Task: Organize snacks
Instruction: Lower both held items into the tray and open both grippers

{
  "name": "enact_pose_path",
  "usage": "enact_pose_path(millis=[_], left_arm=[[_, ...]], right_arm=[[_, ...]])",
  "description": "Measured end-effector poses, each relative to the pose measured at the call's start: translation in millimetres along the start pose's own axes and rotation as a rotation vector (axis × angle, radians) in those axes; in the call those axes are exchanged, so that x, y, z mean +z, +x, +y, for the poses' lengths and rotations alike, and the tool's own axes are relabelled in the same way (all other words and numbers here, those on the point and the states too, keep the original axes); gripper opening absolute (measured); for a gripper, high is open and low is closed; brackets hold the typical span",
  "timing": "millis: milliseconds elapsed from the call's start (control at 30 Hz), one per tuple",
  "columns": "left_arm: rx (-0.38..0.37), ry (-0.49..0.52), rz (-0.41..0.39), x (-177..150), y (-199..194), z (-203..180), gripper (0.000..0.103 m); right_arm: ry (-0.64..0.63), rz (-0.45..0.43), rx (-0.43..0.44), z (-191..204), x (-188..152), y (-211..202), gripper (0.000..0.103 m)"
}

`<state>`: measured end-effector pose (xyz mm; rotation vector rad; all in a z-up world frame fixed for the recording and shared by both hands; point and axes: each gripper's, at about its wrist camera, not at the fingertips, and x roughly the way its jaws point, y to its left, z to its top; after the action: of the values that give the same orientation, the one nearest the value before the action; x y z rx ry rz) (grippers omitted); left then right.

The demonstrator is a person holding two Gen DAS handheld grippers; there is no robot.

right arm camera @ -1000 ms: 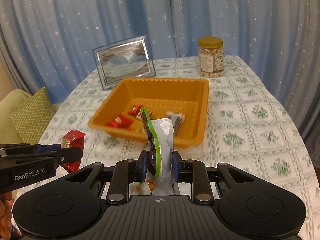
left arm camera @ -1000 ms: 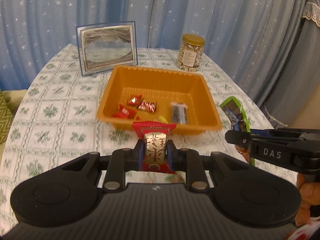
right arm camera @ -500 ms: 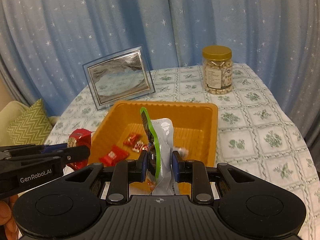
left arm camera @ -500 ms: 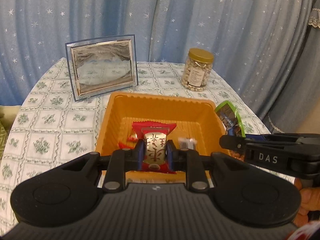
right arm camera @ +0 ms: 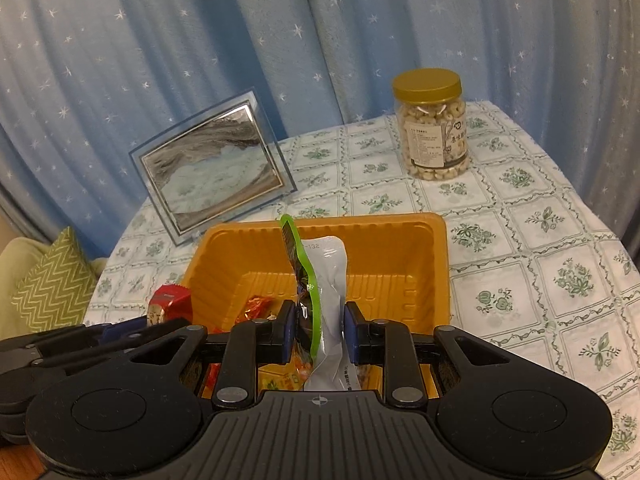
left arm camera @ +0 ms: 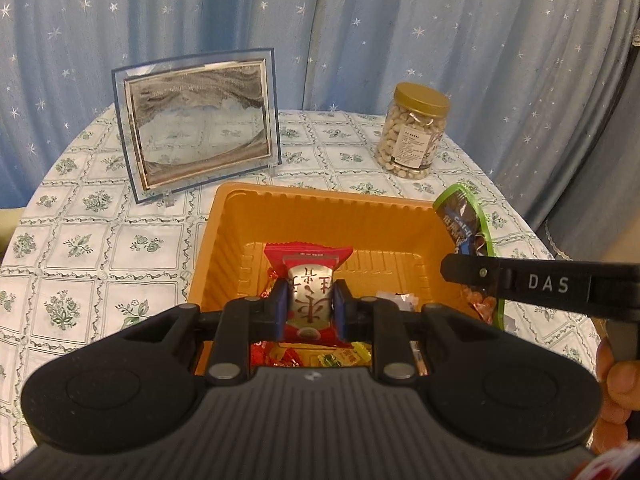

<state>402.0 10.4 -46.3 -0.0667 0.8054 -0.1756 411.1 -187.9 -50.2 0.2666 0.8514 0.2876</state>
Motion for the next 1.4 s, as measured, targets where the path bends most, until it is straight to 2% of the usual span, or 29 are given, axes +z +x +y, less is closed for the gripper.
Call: enact_pose_path(millis=[233,267,300,367,633,1067,1233,1267,1300,1333,1400], left_arm=[[-0.012,0.021,-0.006,5.7,13.3,-2.0,0.021],[-0.012,0.019,-0.005,6.5,14.6,-1.6,0.027],[-0.004,0.015,-0.001,7.1,15.6,-1.7,0.037],[-0.006,0.008,-0.008,6.6,13.9,0.6,0.041],[0.022,-0.006,-0.007,-2.3,2.8,13.4,0.044],[0.025,-0.005,-0.008,-10.0,-3.4,19.3,0.046],[0.030,-0.010,-0.007,-12.6,-6.4,23.1,0.047],[0.030,-0.009,-0.008,-13.3,-7.4,23.7,0.048],[0.031,-0.009,-0.010,-14.1,-8.9,24.7,0.048],[0.033,-0.010,-0.010,-14.9,-10.2,25.4,0.049],[0.030,-0.014,-0.013,-17.0,-13.2,26.6,0.049]], right_arm=[[0.003,0.004,-0.013,-2.4,-1.2,6.5,0.025],[0.006,0.006,-0.013,-2.8,-1.5,6.8,0.025],[0.009,0.007,-0.012,-3.6,-1.6,6.9,0.025],[0.013,0.004,-0.013,-5.2,-1.7,5.9,0.026],[0.014,0.007,-0.011,-5.5,-0.6,6.8,0.026],[-0.002,-0.001,0.004,8.4,5.6,14.5,0.026],[-0.012,-0.031,0.028,11.6,5.3,15.8,0.026],[-0.010,-0.034,0.024,11.3,5.2,16.1,0.035],[-0.002,-0.039,0.024,10.4,4.8,15.3,0.055],[0.006,-0.051,0.029,9.4,3.8,13.3,0.063],[-0.003,-0.064,0.030,9.2,2.2,9.8,0.066]])
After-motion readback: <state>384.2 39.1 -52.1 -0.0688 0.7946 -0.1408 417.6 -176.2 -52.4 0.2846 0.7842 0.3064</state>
